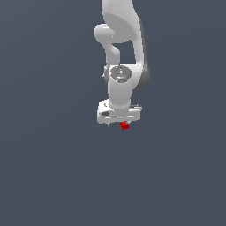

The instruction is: Pick up the red cube and move it to a goal position.

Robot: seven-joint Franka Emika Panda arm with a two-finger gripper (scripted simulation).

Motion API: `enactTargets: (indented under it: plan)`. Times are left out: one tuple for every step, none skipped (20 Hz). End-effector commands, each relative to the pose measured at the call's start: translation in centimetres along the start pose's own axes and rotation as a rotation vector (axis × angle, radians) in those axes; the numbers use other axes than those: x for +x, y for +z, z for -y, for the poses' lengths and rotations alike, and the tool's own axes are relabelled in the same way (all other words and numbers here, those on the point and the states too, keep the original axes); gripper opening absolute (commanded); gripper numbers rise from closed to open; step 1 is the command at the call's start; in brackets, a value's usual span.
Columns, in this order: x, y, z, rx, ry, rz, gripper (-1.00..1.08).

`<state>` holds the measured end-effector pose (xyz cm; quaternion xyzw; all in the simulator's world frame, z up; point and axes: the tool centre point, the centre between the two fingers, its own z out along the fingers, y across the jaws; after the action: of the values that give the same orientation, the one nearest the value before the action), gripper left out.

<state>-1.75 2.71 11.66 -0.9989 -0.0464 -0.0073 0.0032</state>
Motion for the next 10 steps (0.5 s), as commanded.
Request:
enactTargets:
  plan:
    - [-1.1,1.9,1.1,0.0,-0.033,0.004,1.0]
    - [-1.6,2.7,1.5,0.0,-0.047,0.005,1.0]
    - [-2.0,3.5,2.0,0.0,-0.061,0.006,1.0]
    - [-2.4,4.3,2.4,0.0,-0.074,0.007,1.0]
    - [-2.9,5.0,2.7,-0.001,-0.086,0.008,1.0]
    - [-3.2,5.6,3.0,-0.001,-0.097,0.009,1.0]
    - [-3.6,6.2,3.3,-0.001,-0.107,0.01,1.0]
    - [-3.9,6.8,3.6,-0.001,-0.116,0.011,1.0]
    - [-4.2,7.3,3.8,-0.001,-0.124,0.012,1.0]
    - [-4.5,7.7,4.1,-0.002,-0.132,0.013,1.0]
